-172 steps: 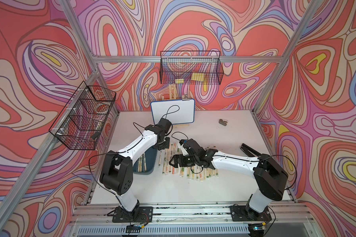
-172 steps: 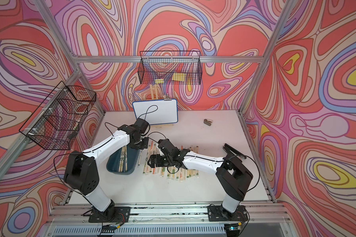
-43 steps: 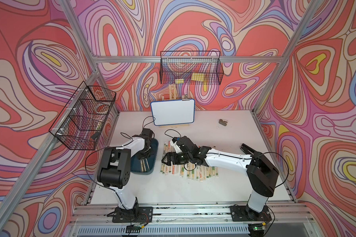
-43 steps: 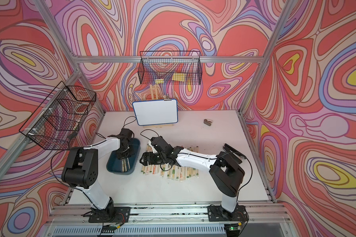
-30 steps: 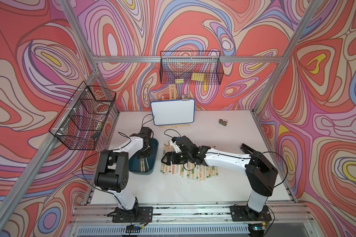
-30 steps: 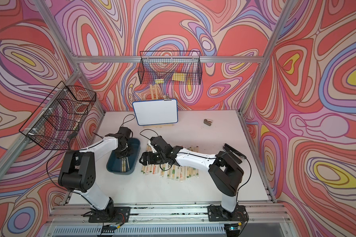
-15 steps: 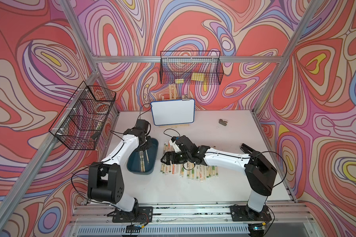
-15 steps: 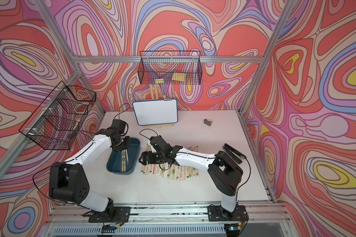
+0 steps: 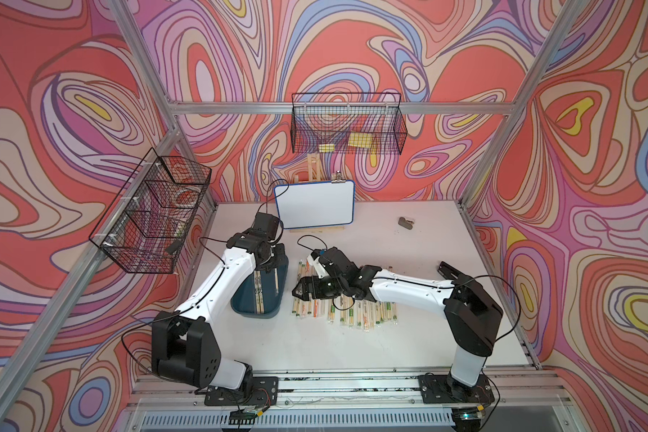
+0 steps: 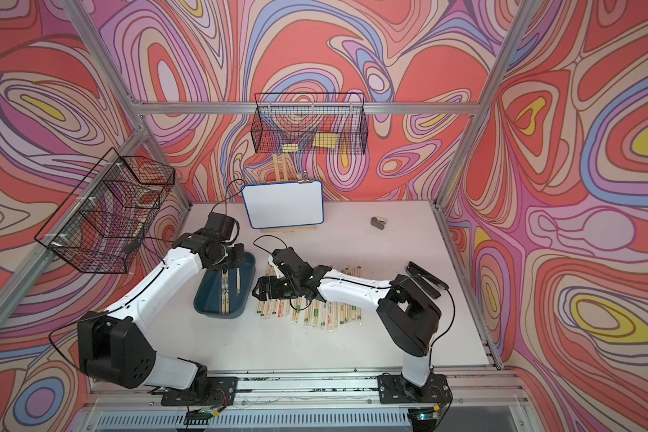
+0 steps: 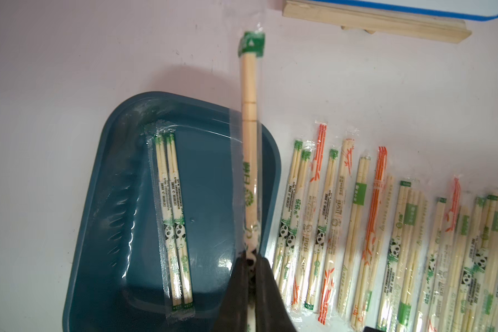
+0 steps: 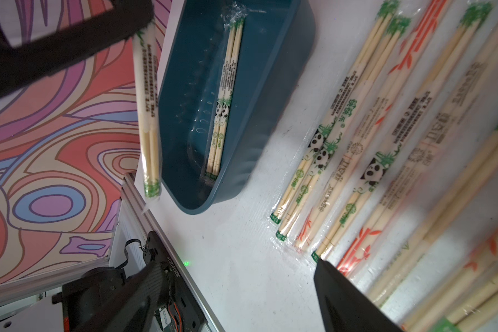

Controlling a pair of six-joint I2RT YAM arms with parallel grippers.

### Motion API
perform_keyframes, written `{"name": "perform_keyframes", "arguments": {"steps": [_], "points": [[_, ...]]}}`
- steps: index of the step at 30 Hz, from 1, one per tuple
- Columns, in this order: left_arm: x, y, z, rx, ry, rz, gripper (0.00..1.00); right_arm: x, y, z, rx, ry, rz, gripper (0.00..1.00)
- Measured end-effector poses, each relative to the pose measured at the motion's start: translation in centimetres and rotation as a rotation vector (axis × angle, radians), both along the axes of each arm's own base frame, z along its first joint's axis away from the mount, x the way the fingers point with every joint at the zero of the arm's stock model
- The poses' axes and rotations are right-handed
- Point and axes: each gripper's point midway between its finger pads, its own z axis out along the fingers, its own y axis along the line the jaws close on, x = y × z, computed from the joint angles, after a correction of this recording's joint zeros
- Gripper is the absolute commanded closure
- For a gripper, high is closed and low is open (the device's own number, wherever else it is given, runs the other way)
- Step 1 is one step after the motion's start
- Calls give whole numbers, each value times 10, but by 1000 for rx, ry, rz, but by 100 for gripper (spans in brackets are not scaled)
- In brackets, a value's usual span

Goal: Take the paired disposable chopsticks out of the storage box
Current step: Place the paired disposable chopsticks at the center of the board.

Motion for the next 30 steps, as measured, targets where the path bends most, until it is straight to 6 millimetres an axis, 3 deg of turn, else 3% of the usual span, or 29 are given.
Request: {"name": "perform_keyframes", "arguments": {"steps": [5, 11, 16, 24, 30], "points": [[1, -29, -4, 33, 9, -77, 100, 0, 0, -1, 0, 0, -1, 11], [0, -48, -36, 89, 86, -117, 100, -5, -13, -22, -44, 17, -19, 11], [2, -53, -61, 138, 144, -118, 100, -12, -32, -41, -100, 32, -50, 11], [2, -48, -97, 217, 224, -101, 100, -10, -36, -27, -84, 5, -73, 11], [1, -45, -111, 252, 257, -98, 100, -9, -37, -26, -86, 2, -77, 11]]}}
